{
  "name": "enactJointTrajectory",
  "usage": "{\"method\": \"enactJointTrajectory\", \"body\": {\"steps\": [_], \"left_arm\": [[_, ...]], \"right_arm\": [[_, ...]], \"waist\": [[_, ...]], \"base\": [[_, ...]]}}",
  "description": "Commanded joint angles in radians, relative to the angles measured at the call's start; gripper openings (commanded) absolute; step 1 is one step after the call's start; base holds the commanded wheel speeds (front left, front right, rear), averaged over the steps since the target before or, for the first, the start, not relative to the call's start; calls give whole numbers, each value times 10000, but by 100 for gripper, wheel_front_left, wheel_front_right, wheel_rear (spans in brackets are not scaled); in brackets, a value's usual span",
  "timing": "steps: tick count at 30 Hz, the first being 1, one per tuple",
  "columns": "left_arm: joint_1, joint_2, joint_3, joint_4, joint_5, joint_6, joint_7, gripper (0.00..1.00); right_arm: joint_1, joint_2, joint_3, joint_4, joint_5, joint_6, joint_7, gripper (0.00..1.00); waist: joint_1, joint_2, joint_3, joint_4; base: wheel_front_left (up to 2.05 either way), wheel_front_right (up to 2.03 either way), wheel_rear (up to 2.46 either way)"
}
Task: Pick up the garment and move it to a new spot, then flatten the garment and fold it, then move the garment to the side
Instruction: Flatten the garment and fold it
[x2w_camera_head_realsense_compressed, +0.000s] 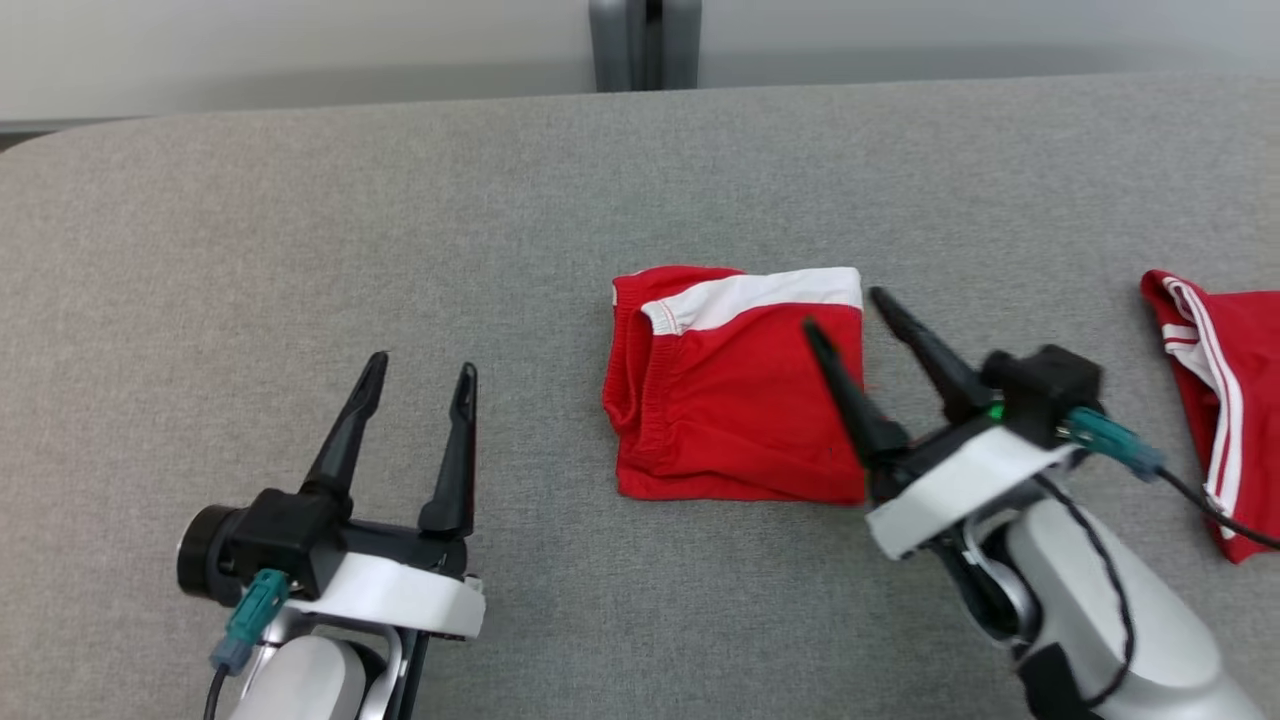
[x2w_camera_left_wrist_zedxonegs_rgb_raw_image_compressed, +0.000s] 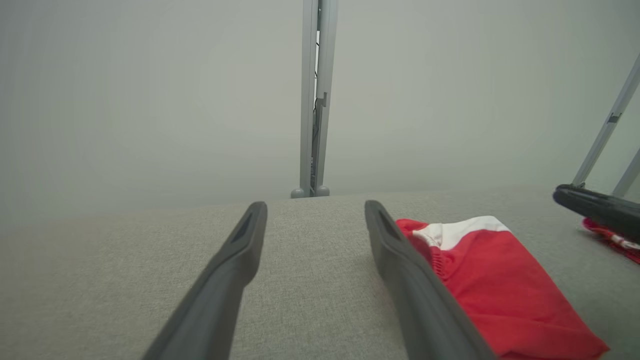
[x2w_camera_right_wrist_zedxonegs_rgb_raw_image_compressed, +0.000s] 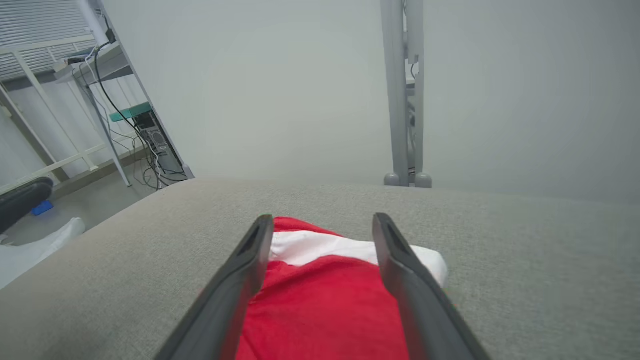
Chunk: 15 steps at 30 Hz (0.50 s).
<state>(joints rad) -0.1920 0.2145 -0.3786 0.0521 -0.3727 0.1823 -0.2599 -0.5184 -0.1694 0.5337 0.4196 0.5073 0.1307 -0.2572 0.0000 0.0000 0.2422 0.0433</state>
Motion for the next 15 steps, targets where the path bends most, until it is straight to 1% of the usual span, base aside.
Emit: {"method": "enactJointTrajectory", "body": {"steps": [1, 7, 8, 11, 15], "left_arm": [[113, 152, 143, -64, 19, 139, -34, 100], [459, 342, 446, -191, -99, 434, 51, 100], [459, 342, 446, -191, -99, 434, 51, 100], [605, 437, 575, -257, -197, 571, 145, 100], [859, 517, 680, -292, -293, 665, 274, 100]], "right_arm": [[518, -175, -569, -386, -230, 0, -82, 100], [1903, -345, -2714, -1472, -1092, 0, 143, 100], [1903, -345, -2714, -1472, -1092, 0, 143, 100], [2569, -276, -3577, -1975, -1463, -2, 443, 100], [3448, -82, -4264, -2628, -1863, 0, 864, 100]], "waist": [[0, 0, -192, -171], [0, 0, -521, -419], [0, 0, -521, -419], [0, 0, -665, -469], [0, 0, -876, -500]], "base": [[0, 0, 0], [0, 0, 0], [0, 0, 0], [0, 0, 0], [0, 0, 0]]}}
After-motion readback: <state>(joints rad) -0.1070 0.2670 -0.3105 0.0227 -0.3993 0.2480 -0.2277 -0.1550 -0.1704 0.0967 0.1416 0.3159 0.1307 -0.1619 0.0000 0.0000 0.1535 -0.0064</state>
